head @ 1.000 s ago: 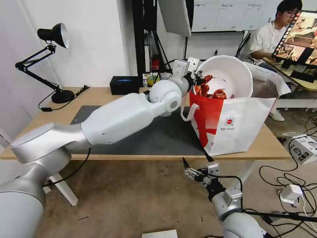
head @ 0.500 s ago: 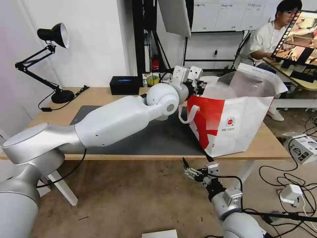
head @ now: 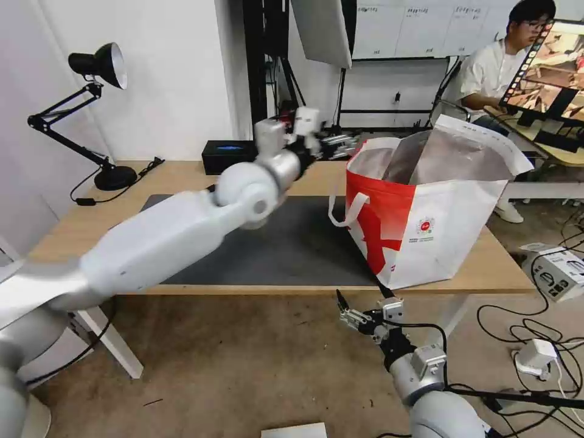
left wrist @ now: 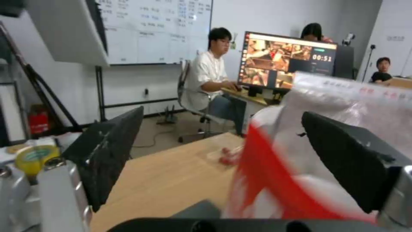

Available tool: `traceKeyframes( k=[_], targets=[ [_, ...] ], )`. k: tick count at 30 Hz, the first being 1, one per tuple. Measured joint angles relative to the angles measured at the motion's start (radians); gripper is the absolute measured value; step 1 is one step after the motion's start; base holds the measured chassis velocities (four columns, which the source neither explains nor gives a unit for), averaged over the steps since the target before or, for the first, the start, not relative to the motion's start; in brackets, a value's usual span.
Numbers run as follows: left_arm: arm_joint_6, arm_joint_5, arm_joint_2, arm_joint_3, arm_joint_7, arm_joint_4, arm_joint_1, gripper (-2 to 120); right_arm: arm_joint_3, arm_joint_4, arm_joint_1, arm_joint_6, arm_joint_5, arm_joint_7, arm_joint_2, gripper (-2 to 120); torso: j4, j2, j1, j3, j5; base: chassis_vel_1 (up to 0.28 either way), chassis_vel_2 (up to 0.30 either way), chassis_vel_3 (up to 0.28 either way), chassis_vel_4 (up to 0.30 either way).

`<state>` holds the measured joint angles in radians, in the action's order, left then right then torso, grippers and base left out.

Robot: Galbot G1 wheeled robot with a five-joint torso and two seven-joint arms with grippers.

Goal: Pick up the trash from the table and place it into the takeout bag.

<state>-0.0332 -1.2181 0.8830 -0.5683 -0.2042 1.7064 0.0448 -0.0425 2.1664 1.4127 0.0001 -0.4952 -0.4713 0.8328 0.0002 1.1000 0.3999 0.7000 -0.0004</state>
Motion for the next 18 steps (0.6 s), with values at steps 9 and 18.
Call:
traceKeyframes(
  k=[9, 18],
  targets=[
    [0.053, 0.129, -0.183, 0.308, 0.119, 0.090, 0.386, 100, 0.000, 0.000, 0.000, 0.000, 0.000, 0.000, 0.000, 100, 0.0001, 0.000, 0.000, 0.000, 0.0000, 0.000, 0.000, 0.000, 0.000],
    [0.112, 0.266, -0.243, 0.650, 0.179, 0.144, 0.819, 100, 0.000, 0.000, 0.000, 0.000, 0.000, 0.000, 0.000, 100, 0.0001, 0.000, 0.000, 0.000, -0.0003, 0.000, 0.000, 0.000, 0.000]
  ],
)
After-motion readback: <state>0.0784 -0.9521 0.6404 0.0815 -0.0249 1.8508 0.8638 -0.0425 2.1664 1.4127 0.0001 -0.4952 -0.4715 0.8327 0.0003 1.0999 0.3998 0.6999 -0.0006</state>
